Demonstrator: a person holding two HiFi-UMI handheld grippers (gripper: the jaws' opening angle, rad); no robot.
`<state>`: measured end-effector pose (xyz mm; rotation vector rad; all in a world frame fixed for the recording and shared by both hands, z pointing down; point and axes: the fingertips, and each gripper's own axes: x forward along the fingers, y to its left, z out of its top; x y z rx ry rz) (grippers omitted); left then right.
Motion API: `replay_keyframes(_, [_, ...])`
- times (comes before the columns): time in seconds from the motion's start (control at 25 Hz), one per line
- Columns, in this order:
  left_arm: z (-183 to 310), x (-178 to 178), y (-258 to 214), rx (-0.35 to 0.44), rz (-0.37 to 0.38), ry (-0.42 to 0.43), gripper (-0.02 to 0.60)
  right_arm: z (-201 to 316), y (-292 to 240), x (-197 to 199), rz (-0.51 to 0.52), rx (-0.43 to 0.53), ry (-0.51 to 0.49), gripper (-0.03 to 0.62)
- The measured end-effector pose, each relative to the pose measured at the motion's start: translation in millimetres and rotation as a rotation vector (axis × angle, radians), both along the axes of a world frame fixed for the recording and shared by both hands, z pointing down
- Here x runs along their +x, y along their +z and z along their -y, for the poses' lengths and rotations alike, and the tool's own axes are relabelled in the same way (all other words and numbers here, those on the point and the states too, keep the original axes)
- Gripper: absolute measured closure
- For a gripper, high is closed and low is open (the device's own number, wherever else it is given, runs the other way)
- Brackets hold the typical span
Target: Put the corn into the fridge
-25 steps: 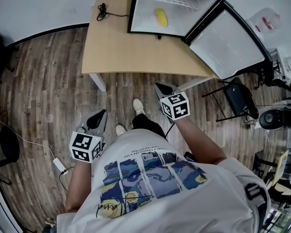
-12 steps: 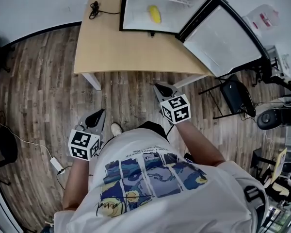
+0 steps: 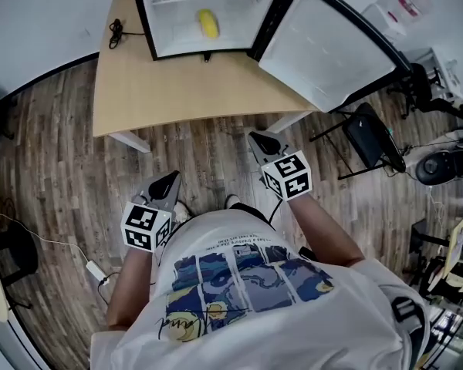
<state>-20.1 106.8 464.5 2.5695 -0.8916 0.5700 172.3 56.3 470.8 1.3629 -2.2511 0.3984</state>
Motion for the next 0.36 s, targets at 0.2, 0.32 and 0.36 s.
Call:
replay_keyframes(0.2, [-3,62,4,-0.009,0.008,0.031,0.572,-20,-4,56,0.015,0.006,0.011,0.583])
replay_keyframes(0.32, [-5,102,7,-0.02,0.015,0.066,0.572,-30,-6,92,0.021,0.007,0.026,0.583])
replay_keyframes(0.36, [-5,115,8,-0.022,0.017,0.079,0.572,-33,-6,104,0.022,0.007,0.03,0.583])
